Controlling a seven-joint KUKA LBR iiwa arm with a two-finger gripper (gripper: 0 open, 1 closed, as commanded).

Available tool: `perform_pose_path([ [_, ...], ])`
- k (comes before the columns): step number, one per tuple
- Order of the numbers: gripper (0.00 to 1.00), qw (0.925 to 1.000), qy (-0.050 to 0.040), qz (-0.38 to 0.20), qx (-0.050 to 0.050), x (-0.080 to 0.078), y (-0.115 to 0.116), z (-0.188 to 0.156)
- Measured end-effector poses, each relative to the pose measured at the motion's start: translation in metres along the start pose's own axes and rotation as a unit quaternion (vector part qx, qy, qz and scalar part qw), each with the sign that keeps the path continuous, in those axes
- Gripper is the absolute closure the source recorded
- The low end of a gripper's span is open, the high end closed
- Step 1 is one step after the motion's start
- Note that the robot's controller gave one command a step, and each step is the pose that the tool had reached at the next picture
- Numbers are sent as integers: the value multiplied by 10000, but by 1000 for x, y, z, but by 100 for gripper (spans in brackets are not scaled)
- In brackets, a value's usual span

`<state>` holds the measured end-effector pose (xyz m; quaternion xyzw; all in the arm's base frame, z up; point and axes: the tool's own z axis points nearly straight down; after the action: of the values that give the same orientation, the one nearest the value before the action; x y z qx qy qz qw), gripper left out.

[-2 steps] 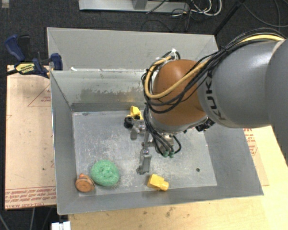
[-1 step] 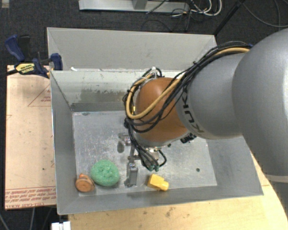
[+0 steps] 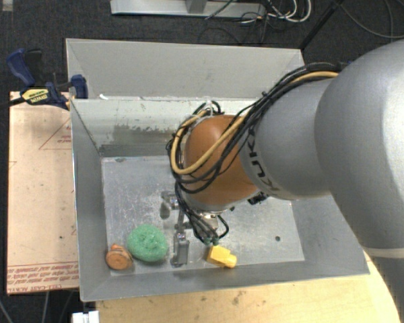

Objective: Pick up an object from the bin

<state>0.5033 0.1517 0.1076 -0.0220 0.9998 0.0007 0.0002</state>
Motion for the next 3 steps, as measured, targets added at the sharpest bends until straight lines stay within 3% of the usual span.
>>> perform_pose_path([
  [1, 0, 9996, 28, -293, 3, -12, -22, -24],
  [2, 0, 9992, -38, -388, 4, -13, 23, -1],
  [3, 0, 9919, 12, -1271, -9, -4, 47, 24],
])
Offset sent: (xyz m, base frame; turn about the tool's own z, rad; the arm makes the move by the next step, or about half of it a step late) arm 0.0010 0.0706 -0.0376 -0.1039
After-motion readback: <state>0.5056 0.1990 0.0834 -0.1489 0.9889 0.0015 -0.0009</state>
